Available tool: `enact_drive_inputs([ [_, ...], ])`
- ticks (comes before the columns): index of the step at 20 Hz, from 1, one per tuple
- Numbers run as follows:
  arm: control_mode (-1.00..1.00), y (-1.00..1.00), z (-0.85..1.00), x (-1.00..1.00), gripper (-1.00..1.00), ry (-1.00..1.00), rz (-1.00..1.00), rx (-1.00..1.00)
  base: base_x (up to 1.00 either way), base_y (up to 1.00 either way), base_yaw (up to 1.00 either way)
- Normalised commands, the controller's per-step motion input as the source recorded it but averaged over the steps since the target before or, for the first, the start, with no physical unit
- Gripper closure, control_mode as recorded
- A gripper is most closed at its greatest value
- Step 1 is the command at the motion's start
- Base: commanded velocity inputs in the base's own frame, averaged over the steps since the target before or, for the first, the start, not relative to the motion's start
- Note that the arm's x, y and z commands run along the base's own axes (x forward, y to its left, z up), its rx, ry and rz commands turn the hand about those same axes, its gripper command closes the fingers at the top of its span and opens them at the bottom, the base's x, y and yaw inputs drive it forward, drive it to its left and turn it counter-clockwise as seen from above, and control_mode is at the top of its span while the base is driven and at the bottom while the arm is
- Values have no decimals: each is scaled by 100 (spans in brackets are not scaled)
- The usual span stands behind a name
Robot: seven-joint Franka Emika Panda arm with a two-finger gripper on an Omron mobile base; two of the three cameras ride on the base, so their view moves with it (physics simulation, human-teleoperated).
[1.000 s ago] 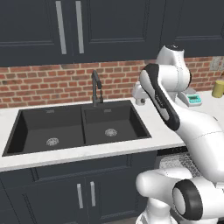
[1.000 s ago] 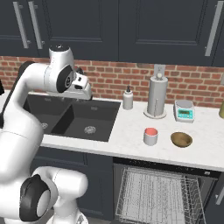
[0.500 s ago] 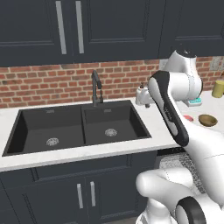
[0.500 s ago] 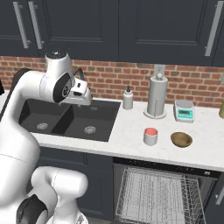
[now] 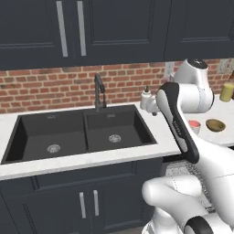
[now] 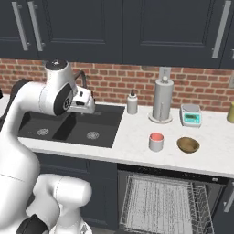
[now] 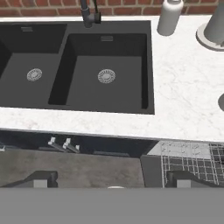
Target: Pick up the cup and bowl from the counter, place them in the dishwasher, and close the dishwasher door.
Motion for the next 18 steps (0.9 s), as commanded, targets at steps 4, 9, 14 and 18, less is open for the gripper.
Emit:
enact_drive_inputs([
  [4, 100, 0, 0, 0, -100, 0, 0, 0, -28, 1, -37],
  [9, 100, 0, 0, 0, -100, 0, 0, 0, -38, 14, -49],
  [14, 100, 0, 0, 0, -100, 0, 0, 0, -69, 27, -45],
  [18, 100, 0, 0, 0, -100, 0, 0, 0, -79, 38, -46],
])
